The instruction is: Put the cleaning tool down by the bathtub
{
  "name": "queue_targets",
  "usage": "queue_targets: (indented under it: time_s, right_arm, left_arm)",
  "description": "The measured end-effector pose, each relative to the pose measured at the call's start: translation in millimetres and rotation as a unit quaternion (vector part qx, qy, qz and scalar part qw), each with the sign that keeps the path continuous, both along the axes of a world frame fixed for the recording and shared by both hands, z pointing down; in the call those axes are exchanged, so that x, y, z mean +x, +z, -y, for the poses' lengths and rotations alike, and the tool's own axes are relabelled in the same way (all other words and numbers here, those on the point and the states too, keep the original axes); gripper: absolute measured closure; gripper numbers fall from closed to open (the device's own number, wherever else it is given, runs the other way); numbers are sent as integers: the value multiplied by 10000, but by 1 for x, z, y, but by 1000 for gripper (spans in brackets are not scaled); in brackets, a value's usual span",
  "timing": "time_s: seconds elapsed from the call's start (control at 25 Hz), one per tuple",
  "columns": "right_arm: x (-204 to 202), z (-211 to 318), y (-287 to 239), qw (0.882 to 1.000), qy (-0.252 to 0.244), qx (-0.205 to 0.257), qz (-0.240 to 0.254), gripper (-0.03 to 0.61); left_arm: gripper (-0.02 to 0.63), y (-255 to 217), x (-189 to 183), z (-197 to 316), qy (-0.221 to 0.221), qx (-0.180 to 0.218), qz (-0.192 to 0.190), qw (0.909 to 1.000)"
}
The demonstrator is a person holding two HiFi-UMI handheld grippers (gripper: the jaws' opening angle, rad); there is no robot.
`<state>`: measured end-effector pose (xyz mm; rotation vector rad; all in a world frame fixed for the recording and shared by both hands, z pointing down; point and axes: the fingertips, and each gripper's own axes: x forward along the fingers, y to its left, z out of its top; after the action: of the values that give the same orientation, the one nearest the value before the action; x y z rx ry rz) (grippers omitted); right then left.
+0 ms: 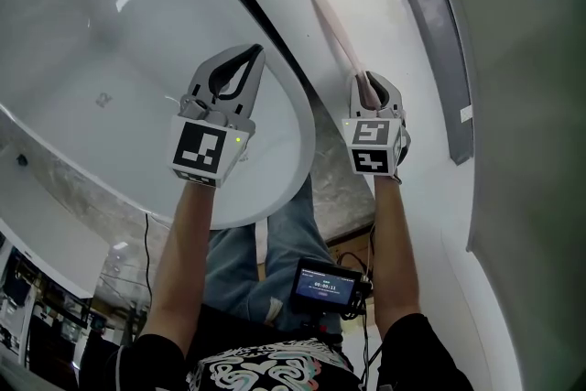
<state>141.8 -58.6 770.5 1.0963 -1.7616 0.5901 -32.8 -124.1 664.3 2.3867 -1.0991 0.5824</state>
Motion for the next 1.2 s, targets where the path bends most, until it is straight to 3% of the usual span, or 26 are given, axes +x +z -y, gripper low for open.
queue_targets:
  time_s: [0.32, 0.44, 0.84, 1.2]
  right_arm:
    - [-5, 17, -34, 9986, 1, 488, 181, 503]
    - [-8, 20, -43, 9980, -83, 616, 141, 535]
    - [-10, 18, -63, 9970, 132, 725, 249, 551]
    - [-5, 17, -112, 9947, 315, 948, 260, 551]
  left_arm:
    - [597, -9, 3, 5, -27, 91, -28, 10000]
    - [597, -11, 1, 3, 17, 82, 1, 10000]
    - [597, -24, -8, -4, 42, 152, 53, 9999]
    - [596, -65, -8, -11, 43, 243, 1, 9997]
